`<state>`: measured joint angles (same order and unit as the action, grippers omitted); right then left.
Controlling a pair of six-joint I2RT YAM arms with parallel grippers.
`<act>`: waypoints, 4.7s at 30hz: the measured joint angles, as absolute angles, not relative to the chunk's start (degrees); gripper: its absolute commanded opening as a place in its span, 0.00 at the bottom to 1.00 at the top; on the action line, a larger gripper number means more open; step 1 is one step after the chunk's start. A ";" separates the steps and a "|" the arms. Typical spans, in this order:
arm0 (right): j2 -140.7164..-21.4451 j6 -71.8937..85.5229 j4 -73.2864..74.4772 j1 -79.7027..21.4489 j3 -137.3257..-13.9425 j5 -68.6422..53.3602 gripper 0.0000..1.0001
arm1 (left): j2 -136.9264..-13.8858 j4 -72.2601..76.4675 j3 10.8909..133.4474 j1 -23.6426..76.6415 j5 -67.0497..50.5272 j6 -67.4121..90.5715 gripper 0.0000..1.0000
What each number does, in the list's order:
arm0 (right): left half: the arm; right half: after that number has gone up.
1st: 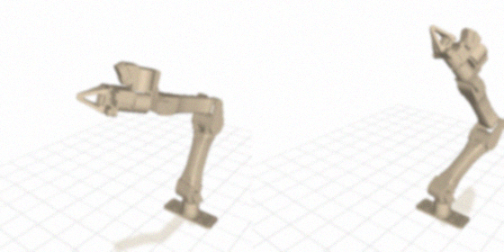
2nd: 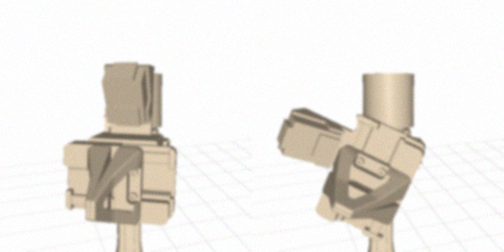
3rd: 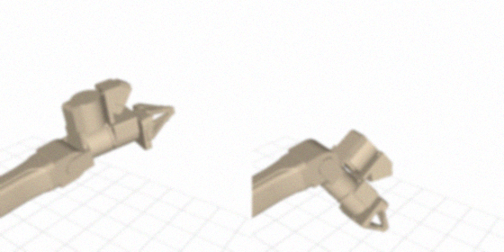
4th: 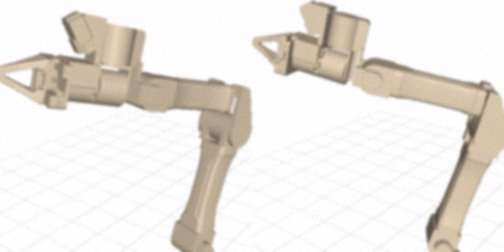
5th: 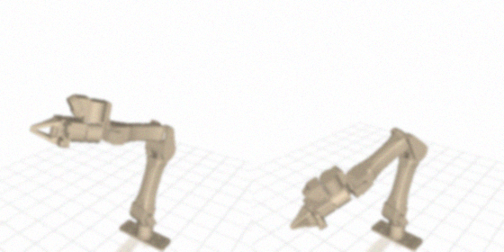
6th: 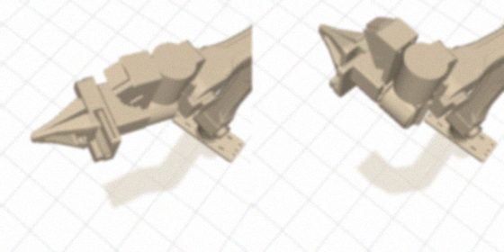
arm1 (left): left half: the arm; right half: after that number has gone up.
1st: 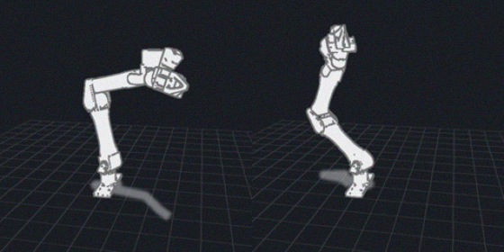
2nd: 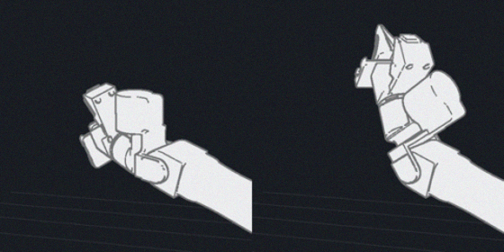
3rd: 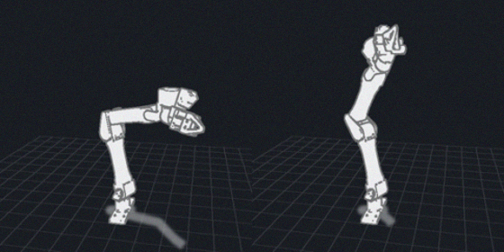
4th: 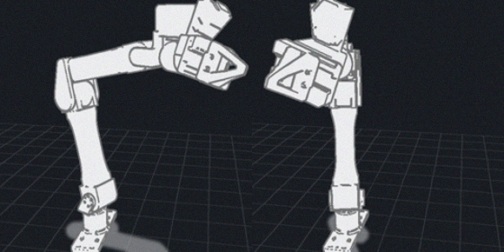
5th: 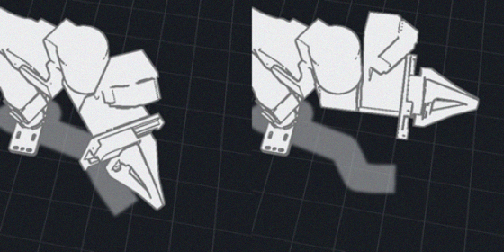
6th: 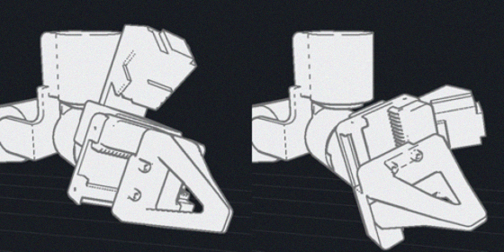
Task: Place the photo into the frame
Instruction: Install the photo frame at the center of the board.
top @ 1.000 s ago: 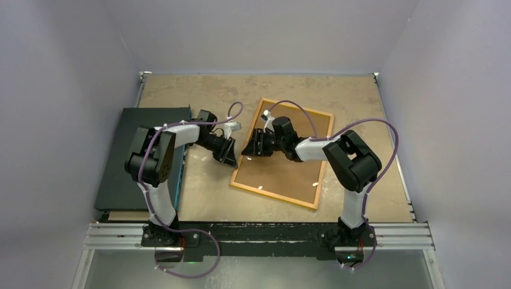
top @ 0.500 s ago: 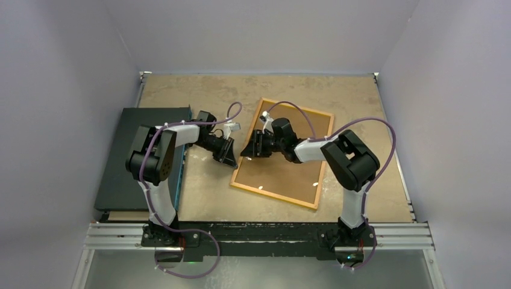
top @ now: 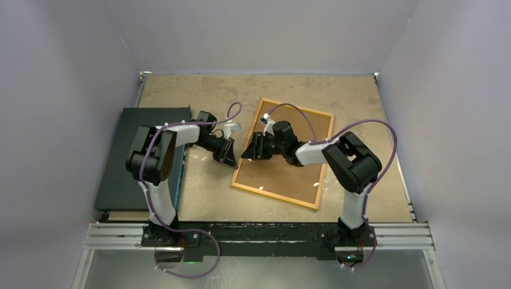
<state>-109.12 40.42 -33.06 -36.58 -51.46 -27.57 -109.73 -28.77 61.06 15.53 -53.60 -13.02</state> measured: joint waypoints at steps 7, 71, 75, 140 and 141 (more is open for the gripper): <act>-107.66 40.32 -31.94 -36.75 -50.43 -26.50 0.54 | -109.73 -28.80 61.06 15.66 -53.60 -12.97 0.05; -105.56 43.70 -37.47 -37.17 -44.66 -27.49 0.57 | -109.60 -28.93 61.06 15.66 -53.58 -12.80 0.00; -107.55 44.88 -40.25 -37.21 -45.67 -27.40 0.56 | -109.60 -28.95 61.06 15.66 -53.58 -12.78 0.00; -92.92 50.28 -25.65 -33.30 -51.55 -15.68 0.82 | -107.24 -33.41 62.04 15.49 -57.36 -17.91 0.21; -92.25 49.74 -24.97 -32.01 -51.94 -15.92 0.82 | -107.24 -33.74 62.67 15.38 -57.36 -18.63 0.21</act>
<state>-92.25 49.74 -24.97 -32.01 -51.94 -15.92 -107.24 -33.74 62.67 15.38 -57.36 -18.63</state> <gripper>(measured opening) 0.795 0.211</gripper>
